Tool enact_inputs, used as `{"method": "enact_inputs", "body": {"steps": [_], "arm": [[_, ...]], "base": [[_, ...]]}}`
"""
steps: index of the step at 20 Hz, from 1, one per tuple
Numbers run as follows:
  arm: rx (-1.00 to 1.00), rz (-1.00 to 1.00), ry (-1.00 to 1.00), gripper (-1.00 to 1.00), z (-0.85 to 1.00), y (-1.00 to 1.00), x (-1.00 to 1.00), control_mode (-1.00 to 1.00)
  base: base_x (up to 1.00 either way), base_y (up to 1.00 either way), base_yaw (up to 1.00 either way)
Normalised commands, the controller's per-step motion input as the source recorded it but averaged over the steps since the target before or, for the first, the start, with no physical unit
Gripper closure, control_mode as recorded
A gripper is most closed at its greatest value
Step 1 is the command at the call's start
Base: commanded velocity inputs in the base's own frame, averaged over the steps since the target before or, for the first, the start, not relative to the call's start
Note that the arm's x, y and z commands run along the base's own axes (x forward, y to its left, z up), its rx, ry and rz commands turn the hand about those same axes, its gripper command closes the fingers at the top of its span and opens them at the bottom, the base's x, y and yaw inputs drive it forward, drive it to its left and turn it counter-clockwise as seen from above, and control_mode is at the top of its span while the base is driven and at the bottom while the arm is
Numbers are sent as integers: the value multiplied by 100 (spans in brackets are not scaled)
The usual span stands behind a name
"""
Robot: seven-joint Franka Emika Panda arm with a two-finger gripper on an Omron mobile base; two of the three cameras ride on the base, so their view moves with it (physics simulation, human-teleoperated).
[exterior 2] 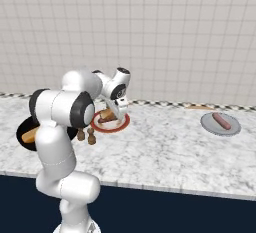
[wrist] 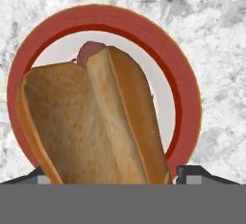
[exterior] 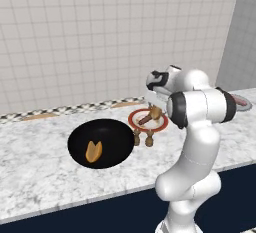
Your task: Place one bun and one sausage from the bowl on each plate.
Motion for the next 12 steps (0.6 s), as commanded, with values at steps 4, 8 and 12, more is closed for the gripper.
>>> {"method": "enact_inputs", "body": {"steps": [4,8,12], "arm": [[0,-8,13,100,-10,4,32,-100],[-4,-9,21,100,-42,0,13,-100],[-1,-5,12,-100,-10,0,15,-100]], "base": [[0,0,0],[0,0,0],[0,0,0]]}}
